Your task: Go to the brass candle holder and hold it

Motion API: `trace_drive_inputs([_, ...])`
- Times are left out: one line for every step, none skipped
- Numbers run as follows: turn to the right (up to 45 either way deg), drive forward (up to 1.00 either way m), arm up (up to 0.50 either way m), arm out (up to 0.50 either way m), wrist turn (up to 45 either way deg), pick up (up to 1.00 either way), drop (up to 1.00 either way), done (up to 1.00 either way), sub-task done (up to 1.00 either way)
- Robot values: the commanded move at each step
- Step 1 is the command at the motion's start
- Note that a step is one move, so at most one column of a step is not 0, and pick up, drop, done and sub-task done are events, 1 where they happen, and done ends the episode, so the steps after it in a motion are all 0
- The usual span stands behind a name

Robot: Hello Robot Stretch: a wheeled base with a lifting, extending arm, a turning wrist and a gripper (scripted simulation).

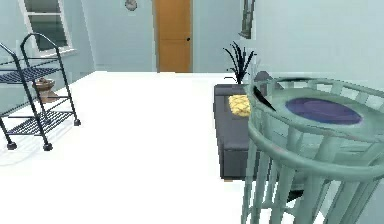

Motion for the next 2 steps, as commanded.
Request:
trace_drive_inputs([0.0, 0.0, 0.0, 0.0, 0.0, 1.0, 0.0, 0.0, 0.0])
trace_drive_inputs([0.0, 0.0, 0.0, 0.0, 0.0, 0.0, 0.0, 1.0, 0.0])
